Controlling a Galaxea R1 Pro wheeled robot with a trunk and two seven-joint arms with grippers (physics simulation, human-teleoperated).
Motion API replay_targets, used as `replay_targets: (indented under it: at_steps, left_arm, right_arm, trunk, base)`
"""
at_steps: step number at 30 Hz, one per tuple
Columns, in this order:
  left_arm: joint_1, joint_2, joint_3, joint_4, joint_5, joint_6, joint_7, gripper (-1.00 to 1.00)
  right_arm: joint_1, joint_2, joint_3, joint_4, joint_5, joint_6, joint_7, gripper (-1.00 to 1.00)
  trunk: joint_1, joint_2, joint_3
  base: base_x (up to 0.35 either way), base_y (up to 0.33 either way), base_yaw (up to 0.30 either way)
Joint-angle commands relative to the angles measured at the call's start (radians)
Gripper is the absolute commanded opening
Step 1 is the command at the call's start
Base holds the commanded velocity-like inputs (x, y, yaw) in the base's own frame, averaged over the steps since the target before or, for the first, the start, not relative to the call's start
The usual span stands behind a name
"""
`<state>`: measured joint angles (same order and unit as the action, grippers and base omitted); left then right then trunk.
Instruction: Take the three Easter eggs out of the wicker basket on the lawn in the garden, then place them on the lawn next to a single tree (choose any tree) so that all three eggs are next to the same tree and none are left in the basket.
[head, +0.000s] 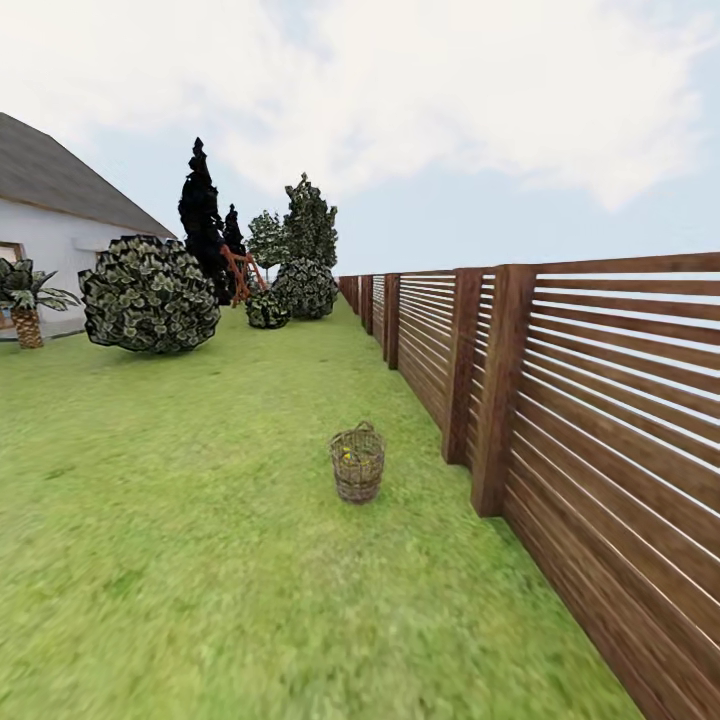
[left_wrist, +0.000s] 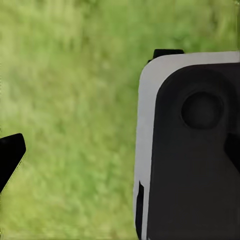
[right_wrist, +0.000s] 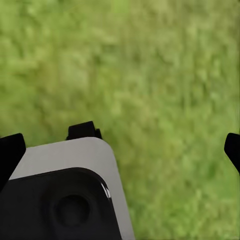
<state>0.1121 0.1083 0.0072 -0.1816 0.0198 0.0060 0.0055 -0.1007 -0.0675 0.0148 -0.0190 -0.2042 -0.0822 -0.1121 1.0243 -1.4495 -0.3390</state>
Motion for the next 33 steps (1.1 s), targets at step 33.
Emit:
replay_targets:
  at_steps: [33]
  left_arm:
    - [-0.797, 0.037, 0.156, -0.171, 0.354, 0.412, 0.010, 1.00]
  right_arm:
    - [-0.481, -0.125, -0.011, -0.549, 0.067, 0.798, -0.100, 1.00]
  trunk:
    - [0.001, -0.001, -0.003]
  base:
    - [0.330, 0.034, 0.000]
